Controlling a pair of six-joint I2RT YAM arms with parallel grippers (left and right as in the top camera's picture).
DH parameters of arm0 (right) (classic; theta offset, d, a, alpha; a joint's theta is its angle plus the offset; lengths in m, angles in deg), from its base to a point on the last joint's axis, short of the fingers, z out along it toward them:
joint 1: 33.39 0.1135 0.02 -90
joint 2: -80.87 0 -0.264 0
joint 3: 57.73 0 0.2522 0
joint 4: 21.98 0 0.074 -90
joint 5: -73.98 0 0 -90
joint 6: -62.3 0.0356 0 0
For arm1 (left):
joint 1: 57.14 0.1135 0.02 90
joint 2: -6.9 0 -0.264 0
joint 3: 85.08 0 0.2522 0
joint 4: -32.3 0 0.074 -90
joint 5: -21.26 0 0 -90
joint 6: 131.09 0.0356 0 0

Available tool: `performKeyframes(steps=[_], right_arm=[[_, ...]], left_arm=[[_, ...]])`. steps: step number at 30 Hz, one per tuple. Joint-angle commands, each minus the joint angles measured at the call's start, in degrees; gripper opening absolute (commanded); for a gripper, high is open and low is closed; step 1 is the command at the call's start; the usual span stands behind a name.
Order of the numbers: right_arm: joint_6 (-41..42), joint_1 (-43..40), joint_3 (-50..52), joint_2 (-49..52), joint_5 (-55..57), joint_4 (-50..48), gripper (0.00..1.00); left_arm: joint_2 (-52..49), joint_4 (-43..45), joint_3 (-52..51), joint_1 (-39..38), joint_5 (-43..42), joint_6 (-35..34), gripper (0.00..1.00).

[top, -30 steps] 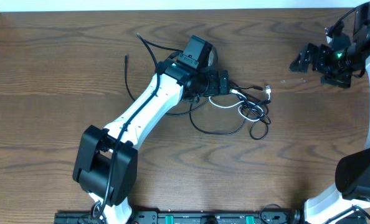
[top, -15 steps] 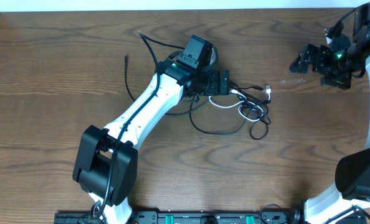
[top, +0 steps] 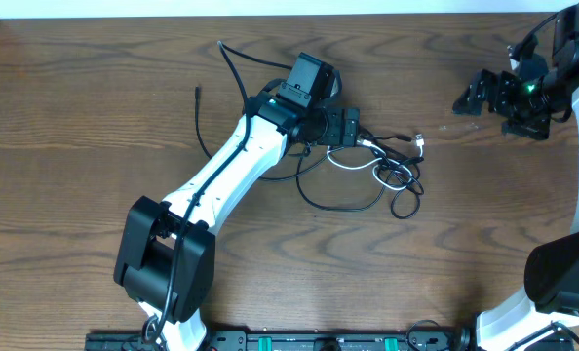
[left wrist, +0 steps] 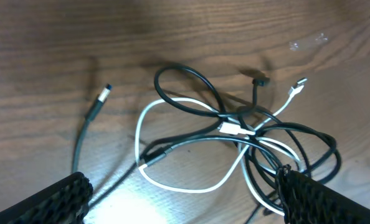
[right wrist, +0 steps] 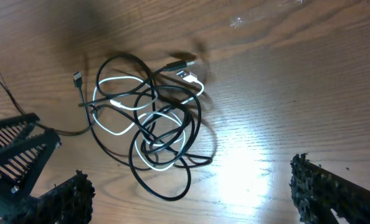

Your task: Untangle cables

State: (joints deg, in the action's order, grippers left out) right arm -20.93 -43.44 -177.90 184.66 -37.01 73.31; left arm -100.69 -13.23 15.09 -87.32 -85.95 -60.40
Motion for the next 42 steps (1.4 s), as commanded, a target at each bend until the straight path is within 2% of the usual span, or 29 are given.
performKeyframes(steps=[1,8,19,30,42], right_arm=[[-1.29,0.35,0.04,0.07,-0.28,0.31,0.99],[-2.60,0.35,0.04,0.07,1.05,-1.31,0.99],[-2.58,0.35,0.04,0.07,1.18,-2.89,0.99],[-2.58,0.35,0.04,0.07,1.18,-3.17,0.99],[-2.60,0.35,0.04,0.07,1.18,-3.54,0.99]], left_arm=[[-0.76,0.63,1.05,0.39,4.52,3.91,0.97],[-0.83,5.73,1.03,1.62,6.10,7.72,0.98],[-7.02,8.13,1.05,1.09,1.49,9.25,0.99],[-8.92,7.45,0.98,-1.38,-0.15,10.64,0.83],[-9.09,5.92,0.70,-1.70,-1.62,17.86,0.82]])
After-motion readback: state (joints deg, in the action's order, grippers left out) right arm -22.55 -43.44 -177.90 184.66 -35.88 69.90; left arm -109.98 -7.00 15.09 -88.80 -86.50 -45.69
